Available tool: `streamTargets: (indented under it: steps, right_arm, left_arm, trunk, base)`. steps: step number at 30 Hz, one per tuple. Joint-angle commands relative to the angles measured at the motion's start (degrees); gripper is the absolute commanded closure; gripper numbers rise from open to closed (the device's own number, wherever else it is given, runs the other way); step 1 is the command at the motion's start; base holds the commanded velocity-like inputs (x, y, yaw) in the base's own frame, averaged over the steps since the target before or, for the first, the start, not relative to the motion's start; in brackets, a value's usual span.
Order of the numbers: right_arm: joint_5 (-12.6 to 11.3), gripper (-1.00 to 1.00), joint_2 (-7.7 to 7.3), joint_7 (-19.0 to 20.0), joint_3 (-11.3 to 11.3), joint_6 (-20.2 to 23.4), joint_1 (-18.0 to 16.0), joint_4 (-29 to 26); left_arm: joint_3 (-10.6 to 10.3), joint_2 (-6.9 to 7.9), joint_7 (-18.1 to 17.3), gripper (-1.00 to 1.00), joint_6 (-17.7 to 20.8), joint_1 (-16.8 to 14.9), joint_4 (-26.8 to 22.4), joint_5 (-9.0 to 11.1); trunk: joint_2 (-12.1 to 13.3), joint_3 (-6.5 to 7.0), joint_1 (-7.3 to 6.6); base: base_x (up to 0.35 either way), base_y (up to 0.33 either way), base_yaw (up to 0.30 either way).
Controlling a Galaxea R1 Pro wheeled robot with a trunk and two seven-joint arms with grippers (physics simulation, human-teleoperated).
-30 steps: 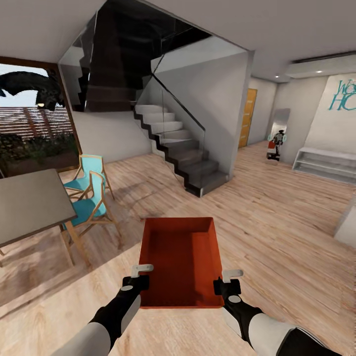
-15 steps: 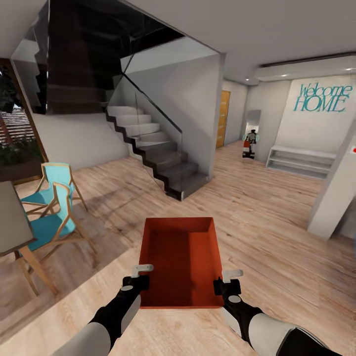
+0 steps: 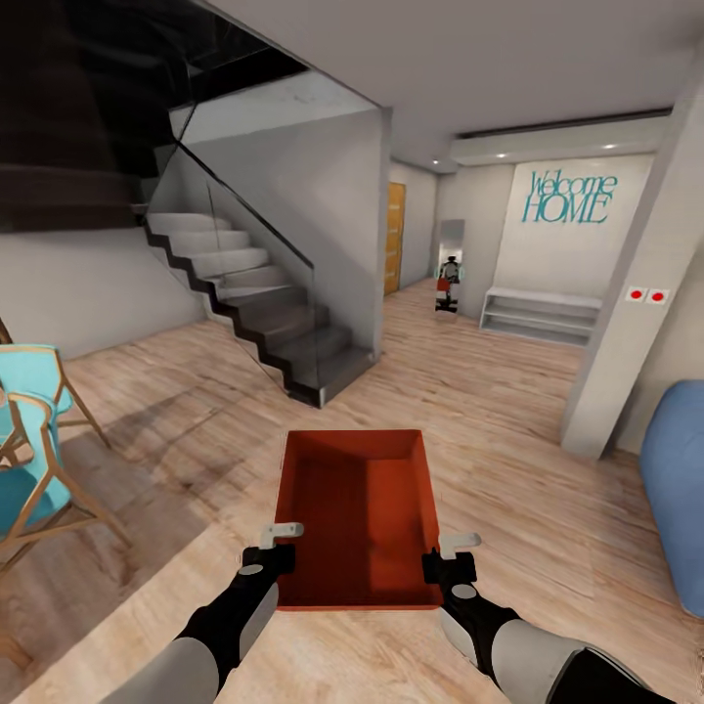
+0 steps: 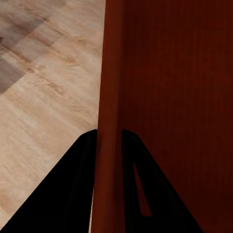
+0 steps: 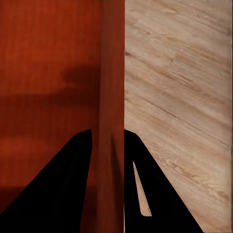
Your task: Move the two storage containers from the living room to the garage. In the garage, place one container on the floor and stack the other container on top of it (either order is fine).
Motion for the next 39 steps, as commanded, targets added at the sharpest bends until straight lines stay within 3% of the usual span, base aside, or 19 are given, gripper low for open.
streamTargets:
  steps: [1, 39]
  right_arm:
    - [-0.9, 1.0, -0.02, -0.4, -0.4, -0.6, -0.1, 1.0]
    - [-0.9, 1.0, -0.02, -0.4, -0.4, -0.6, -0.1, 1.0]
  left_arm:
    - [0.3, 0.1, 0.7, 1.0, 0.4, -0.1, -0.2, 0.4]
    - [0.3, 0.1, 0.7, 1.0, 0.4, -0.1, -0.2, 0.3]
  trunk:
    - [-0.1, -0.07, 0.06]
    - [-0.1, 1.02, 0.06]
  base:
    - [0.306, 0.0, -0.278]
    - [0.315, 0.0, -0.277]
